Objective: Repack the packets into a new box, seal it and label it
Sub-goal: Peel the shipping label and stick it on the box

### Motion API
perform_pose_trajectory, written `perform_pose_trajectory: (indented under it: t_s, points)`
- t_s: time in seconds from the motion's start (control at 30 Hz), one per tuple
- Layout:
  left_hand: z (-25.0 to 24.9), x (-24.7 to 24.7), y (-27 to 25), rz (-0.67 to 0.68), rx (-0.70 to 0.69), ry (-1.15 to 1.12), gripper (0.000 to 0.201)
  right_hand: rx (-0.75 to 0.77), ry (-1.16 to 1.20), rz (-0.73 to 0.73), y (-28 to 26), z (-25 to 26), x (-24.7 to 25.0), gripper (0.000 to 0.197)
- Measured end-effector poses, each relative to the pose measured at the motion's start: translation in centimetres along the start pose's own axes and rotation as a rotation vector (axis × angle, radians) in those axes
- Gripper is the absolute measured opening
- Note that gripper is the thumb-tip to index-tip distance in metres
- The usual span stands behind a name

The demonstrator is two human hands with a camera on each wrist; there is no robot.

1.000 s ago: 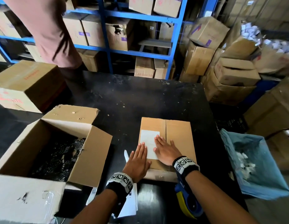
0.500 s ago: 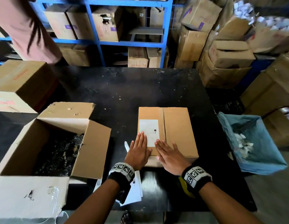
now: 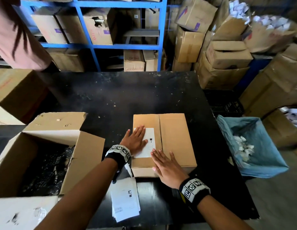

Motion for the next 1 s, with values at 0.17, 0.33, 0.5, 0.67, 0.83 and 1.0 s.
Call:
perform_pose_trajectory:
  t_s: [0.17, 0.33, 0.5, 0.67, 0.83, 1.0]
  points:
    - [0.7, 0.8, 1.6, -0.012, 0.05, 0.022, 0.066, -0.001, 0.015, -0.003, 0.0, -0.1, -0.1, 0.064]
    - [-1.1, -1.2, -0.8, -0.06, -0.016, -0.011, 0.072, 0.002, 0.04, -0.009, 0.0, 0.0, -0.2, 0.064]
    - [-2.2, -3.3, -5.2, -0.084, -0.012, -0.07, 0.077, -0.004, 0.05, -0.023, -0.1, 0.2, 0.2, 0.064]
    - [-3.5, -4.0, -9.1, -0.086, -0.055, -0.059, 0.077, 0.017, 0.059, -0.042, 0.1, 0.0, 0.1, 0.066]
    - [-1.9, -2.4, -5.6, -0.095, -0.043, -0.024, 0.068, 0.028, 0.089, -0.063, 0.1, -0.3, 0.2, 0.065]
    - [-1.0, -0.5, 0.0, -0.072, -0.016, 0.01, 0.066, 0.037, 0.152, -0.086, 0.4, -0.5, 0.1, 0.073]
Point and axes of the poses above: each hand's wrist, its own y-axis towards the middle knuckle, its own x-axis out of the back of the hand, z = x × y, the point moved 9 cm from there along y, towards the middle knuckle, and after that the axes turned 1 degree about -x, right-handed, at the moved point
